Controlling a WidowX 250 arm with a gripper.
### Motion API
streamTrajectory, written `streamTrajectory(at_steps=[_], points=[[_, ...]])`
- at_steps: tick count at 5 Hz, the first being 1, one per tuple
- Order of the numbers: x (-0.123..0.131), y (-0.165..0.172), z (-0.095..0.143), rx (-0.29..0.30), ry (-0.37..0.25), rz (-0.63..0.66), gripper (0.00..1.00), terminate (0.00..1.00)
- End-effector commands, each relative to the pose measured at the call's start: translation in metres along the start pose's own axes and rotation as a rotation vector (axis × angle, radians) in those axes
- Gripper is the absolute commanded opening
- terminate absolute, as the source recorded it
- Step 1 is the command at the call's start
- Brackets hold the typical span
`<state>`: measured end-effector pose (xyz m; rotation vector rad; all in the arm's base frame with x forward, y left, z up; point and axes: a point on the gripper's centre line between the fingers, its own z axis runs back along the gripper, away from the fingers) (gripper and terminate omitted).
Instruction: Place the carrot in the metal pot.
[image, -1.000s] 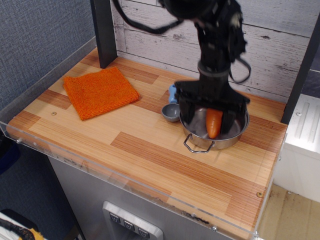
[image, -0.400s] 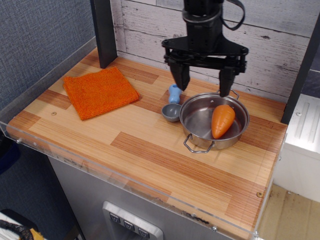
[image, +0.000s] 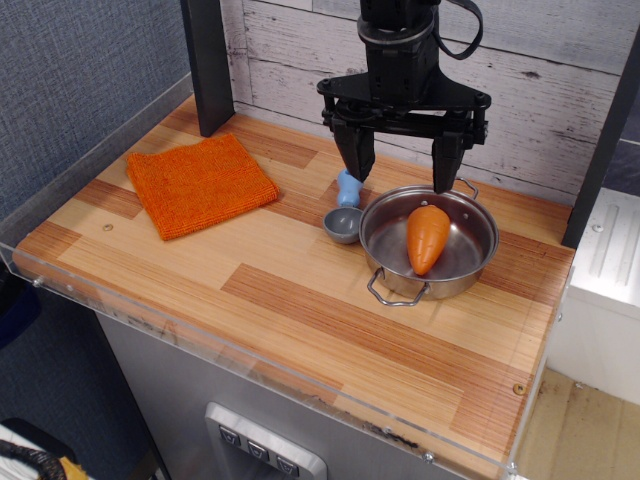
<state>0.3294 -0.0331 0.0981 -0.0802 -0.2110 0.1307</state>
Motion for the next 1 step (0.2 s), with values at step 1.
streamTrajectory(at_steps=[1], points=[[0.0020,0.0009,0.0233,-0.015,-0.068,-0.003,1.00,1.00]])
